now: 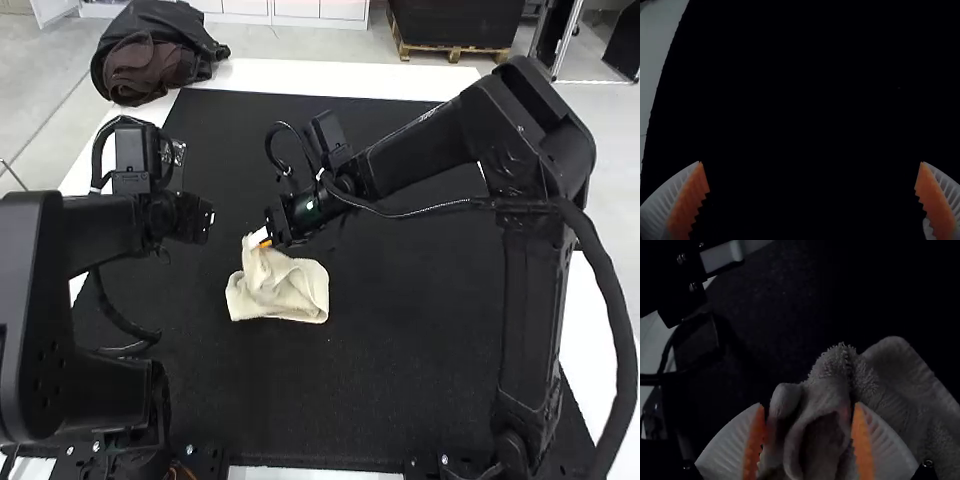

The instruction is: Fold the towel.

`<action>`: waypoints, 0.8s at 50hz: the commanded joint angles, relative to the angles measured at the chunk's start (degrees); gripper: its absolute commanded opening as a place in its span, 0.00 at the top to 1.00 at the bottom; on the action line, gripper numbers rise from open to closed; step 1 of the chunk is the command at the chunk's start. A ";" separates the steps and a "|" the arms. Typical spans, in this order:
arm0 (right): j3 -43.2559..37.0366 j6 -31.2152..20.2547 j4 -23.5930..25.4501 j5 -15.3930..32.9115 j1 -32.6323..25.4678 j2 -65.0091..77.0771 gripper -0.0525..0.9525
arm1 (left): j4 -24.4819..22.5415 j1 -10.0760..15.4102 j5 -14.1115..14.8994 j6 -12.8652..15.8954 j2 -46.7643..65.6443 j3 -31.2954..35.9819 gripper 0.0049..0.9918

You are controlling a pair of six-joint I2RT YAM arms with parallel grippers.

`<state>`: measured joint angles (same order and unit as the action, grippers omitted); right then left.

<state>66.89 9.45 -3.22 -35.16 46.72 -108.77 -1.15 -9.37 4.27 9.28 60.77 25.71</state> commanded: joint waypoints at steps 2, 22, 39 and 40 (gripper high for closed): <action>1.93 0.48 -0.29 -1.49 1.01 0.58 0.53 | -0.52 -0.57 -0.14 -0.58 -1.36 0.13 0.02; 1.05 0.21 1.47 -1.67 0.13 2.42 0.97 | -0.79 -0.48 -0.23 -0.93 -2.50 0.13 0.02; -1.59 0.13 -0.03 -2.72 0.21 1.72 0.97 | -0.87 -0.48 -0.23 -0.93 -2.59 0.13 0.02; -1.68 0.13 -0.29 -2.72 0.21 1.46 0.97 | -0.87 -0.57 -0.23 -0.93 -2.59 0.21 0.02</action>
<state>65.67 9.65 -2.31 -36.58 46.81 -108.68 -1.52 -9.39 4.27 8.91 59.18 25.71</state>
